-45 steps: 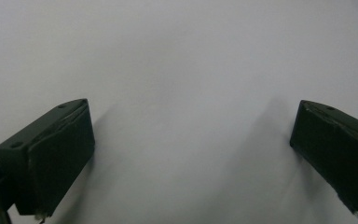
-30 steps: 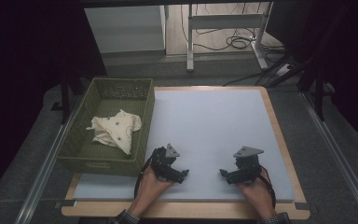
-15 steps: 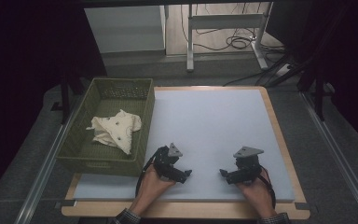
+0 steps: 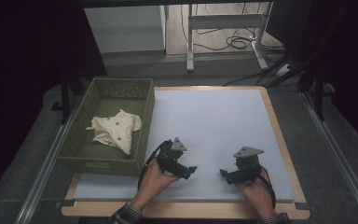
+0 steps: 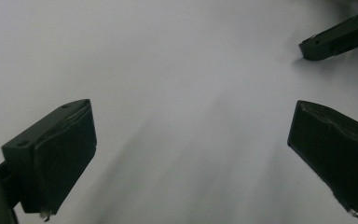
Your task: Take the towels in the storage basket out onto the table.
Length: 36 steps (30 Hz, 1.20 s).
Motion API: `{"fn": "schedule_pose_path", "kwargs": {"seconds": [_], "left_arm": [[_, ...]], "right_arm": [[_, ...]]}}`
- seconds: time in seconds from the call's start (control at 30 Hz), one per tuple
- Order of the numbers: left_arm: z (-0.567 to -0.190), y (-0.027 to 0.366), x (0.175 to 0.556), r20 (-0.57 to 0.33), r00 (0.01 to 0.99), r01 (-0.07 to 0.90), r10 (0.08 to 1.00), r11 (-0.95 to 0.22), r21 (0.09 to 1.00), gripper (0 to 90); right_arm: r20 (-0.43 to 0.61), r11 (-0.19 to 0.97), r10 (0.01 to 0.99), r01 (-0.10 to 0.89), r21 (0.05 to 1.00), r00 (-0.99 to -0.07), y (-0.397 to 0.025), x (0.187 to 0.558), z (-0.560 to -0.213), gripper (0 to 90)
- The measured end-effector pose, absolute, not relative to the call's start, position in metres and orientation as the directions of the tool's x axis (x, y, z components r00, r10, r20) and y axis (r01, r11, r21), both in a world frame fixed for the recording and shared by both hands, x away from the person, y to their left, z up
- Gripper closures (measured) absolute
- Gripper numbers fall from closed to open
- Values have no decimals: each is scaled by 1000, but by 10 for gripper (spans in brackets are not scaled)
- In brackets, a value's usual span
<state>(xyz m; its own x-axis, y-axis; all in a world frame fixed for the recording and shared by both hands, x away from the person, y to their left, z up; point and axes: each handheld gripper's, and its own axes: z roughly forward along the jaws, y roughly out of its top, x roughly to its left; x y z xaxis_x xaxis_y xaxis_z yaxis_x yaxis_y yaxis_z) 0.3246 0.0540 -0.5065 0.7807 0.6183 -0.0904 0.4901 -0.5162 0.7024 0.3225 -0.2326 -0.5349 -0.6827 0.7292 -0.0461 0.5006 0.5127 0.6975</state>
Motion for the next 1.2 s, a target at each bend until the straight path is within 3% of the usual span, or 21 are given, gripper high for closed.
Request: {"fn": "schedule_pose_path", "kwargs": {"seconds": [0.27, 0.8, 1.2], "left_arm": [[-493, 55, 333, -114, 790, 492, 602, -513, 703, 15], [-444, 64, 350, -43, 792, 456, 609, -543, 705, 15], [-424, 89, 365, -11, 754, 487, 657, -548, 680, 15]], "right_arm": [[-45, 512, 730, 501, 697, -682, -233, 322, -535, 18], [-47, 513, 728, 499, 698, -684, -233, 323, -535, 18], [-48, 514, 728, 498, 698, -684, -233, 323, -535, 18]]}}
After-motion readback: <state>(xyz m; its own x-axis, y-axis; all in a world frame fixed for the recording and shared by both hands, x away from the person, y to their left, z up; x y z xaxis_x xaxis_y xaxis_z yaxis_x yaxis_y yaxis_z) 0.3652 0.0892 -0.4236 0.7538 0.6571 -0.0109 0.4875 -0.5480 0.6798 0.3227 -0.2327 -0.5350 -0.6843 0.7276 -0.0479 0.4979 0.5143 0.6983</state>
